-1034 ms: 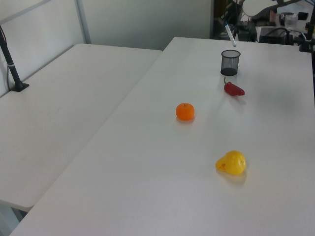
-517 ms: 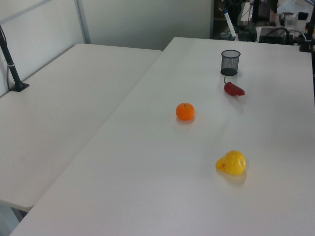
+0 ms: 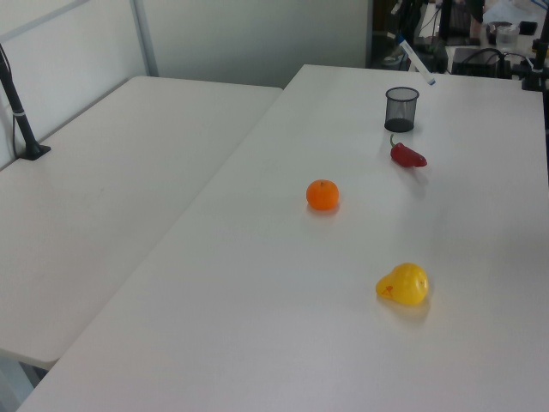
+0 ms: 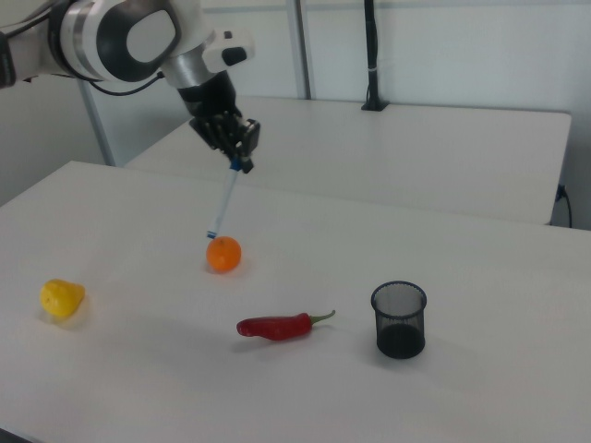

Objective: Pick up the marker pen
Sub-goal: 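Carry the marker across the table toward the yellow pear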

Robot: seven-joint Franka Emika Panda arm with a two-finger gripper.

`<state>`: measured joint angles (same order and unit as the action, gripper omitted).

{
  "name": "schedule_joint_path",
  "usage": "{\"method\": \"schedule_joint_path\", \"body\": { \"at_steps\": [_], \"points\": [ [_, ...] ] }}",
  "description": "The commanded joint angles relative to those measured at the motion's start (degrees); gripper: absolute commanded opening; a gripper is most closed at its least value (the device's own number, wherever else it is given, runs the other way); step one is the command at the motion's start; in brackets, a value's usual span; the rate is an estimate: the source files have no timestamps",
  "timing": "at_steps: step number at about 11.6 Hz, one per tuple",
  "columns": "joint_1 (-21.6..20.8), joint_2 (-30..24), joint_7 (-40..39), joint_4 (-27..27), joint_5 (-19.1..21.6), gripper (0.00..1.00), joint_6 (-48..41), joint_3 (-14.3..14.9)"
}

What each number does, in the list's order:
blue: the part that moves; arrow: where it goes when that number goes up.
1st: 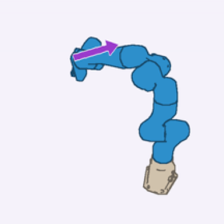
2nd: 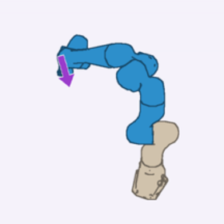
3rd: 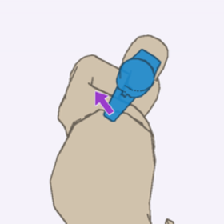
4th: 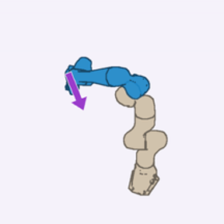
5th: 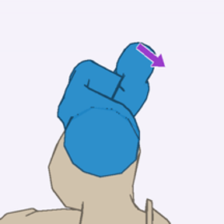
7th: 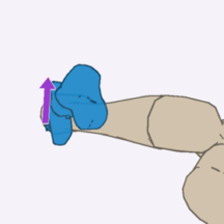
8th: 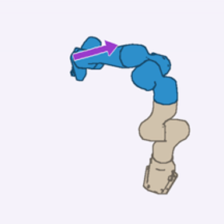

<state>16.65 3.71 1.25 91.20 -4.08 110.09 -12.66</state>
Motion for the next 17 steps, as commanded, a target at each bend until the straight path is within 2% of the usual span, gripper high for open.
{"method": "schedule_joint_path", "body": {
  "at_steps": [1,3,6,9,12,15,17],
  "points": [
    [-3.6,-1.7,-0.2,2.9,4.8,0.05,-7.9,-0.5],
    [-5.7,-1.7,-0.3,4.3,7.1,0.06,-11.7,-1.2],
    [-8.3,-1.8,-0.5,12.6,7.6,0.07,-10.7,-4.0],
    [-10.2,-1.1,-0.3,20.0,7.7,0.07,-2.3,-5.3],
    [-10.5,-0.5,-0.3,24.9,7.9,0.07,5.5,-6.5],
    [-11.6,2.9,0.5,25.8,12.5,0.07,13.8,-6.9],
    [-12.9,4.0,0.9,25.8,13.3,0.06,15.6,-6.9]
  ]
}}
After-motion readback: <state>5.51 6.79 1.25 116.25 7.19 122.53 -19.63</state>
